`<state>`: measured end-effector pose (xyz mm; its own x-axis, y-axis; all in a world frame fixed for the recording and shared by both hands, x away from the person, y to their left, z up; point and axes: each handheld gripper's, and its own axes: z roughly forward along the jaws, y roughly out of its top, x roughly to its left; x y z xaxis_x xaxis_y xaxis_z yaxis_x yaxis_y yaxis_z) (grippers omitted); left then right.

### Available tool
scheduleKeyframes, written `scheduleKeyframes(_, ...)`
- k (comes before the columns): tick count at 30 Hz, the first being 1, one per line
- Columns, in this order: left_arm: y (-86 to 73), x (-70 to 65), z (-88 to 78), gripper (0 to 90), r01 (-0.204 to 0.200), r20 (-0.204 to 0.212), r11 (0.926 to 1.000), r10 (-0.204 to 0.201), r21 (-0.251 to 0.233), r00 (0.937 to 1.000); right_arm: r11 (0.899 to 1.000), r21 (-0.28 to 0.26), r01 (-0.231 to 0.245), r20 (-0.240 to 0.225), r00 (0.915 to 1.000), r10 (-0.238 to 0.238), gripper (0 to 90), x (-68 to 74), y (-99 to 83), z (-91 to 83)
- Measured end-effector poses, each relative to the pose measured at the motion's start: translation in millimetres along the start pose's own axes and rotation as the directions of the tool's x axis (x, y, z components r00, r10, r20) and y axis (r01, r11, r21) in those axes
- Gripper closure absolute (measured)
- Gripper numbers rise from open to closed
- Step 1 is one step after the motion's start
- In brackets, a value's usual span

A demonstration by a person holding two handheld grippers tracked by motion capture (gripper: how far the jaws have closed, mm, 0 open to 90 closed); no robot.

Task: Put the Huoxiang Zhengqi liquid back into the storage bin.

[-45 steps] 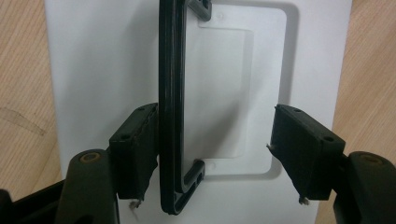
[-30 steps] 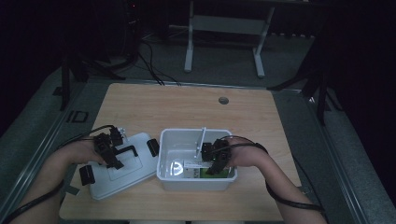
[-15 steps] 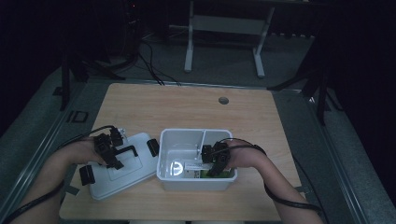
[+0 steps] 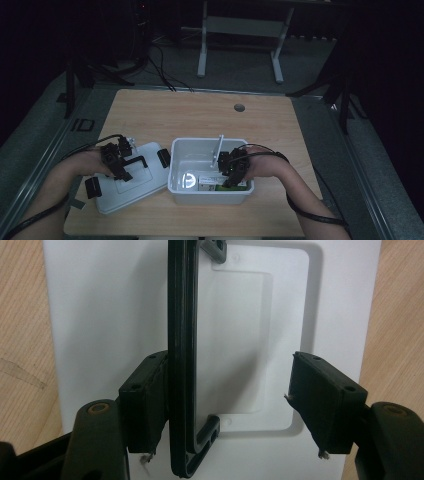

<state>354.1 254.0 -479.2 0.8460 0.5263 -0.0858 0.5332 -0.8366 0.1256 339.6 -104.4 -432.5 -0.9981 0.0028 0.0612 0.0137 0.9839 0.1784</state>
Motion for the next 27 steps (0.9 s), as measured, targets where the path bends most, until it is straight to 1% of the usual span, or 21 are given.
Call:
scheduleKeyframes(3, -0.6, -0.1, -0.4, 34.3, 0.002, 0.001, 1.0, -0.002, 0.0, 1.0, 1.0, -0.007, 0.003, 0.006, 1.0, -0.003, 55.3, 1.2, -0.8, -6.7)
scheduleKeyframes(4, -0.8, 0.0, -0.3, 34.3, 0.003, 0.001, 1.0, -0.003, 0.001, 1.0, 1.0, -0.02, 0.007, 0.008, 0.9999, -0.007, 55.5, 1.9, -1.1, -10.0)
scheduleKeyframes(6, -1.0, 0.1, -0.4, 34.3, 0.0, 0.0, 1.0, 0.0, 0.003, 1.0, 1.0, -0.028, 0.003, 0.015, 0.9999, -0.003, 55.5, 2.7, -2.2, -15.7)
scheduleKeyframes(7, -1.0, 0.1, -0.4, 34.3, 0.0, 0.0, 1.0, 0.0, 0.003, 1.0, 1.0, -0.028, 0.003, 0.015, 0.9999, -0.003, 55.5, 2.7, -2.2, -15.7)
scheduleKeyframes(8, -1.1, -0.2, -0.8, 34.3, 0.0, -0.002, 1.0, 0.0, 0.002, 1.0, 0.999, -0.034, 0.006, 0.018, 0.9998, -0.005, 55.4, 2.9, -2.7, -17.6)
scheduleKeyframes(9, -1.1, -0.4, -0.9, 34.5, 0.0, 0.0, 1.0, 0.0, 0.001, 1.0, 0.999, -0.053, 0.002, 0.024, 0.9997, -0.001, 55.4, 4.0, -5.1, -25.1)
scheduleKeyframes(10, -1.1, -0.5, -0.9, 34.5, -0.001, 0.001, 1.0, 0.001, 0.001, 1.0, 0.999, -0.053, 0.002, 0.024, 0.9997, -0.001, 55.4, 4.0, -5.1, -25.1)
scheduleKeyframes(11, -1.1, -0.3, -1.3, 34.5, 0.002, 0.003, 1.0, -0.002, 0.001, 1.0, 0.998, -0.07, 0.003, 0.029, 0.9996, -0.001, 55.3, 4.0, -7.7, -29.7)
scheduleKeyframes(14, -1.0, -0.1, -1.6, 35.3, 0.004, 0.007, 1.0, -0.004, -0.001, 1.0, 0.997, -0.083, -0.002, 0.031, 0.9995, 0.004, 55.3, 4.5, -11.4, -34.1)
scheduleKeyframes(17, -1.0, 0.9, -1.7, 35.4, 0.01, 0.009, 0.9999, -0.01, 0.005, 0.9999, 0.994, -0.104, -0.013, 0.041, 0.999, 0.017, 55.3, 4.2, -19.6, -41.4)
scheduleKeyframes(20, -0.7, 0.4, -1.5, 35.4, 0.004, 0.009, 1.0, -0.004, 0.006, 0.9999, 0.991, -0.13, -0.026, 0.045, 0.9985, 0.032, 54.9, 3.3, -27.7, -47.5)
scheduleKeyframes(25, -0.7, -0.7, -2.1, 40.6, -0.011, 0.008, 0.9999, 0.011, -0.002, 0.9999, 0.985, -0.161, -0.056, 0.066, 0.9955, 0.068, 53.0, 1.1, -45.8, -57.4)
scheduleKeyframes(27, -0.7, -0.8, -2.6, 42.0, -0.014, 0.003, 0.9999, 0.014, -0.004, 0.9999, 0.983, -0.171, -0.072, 0.068, 0.9941, 0.084, 53.0, 0.6, -52.2, -60.2)
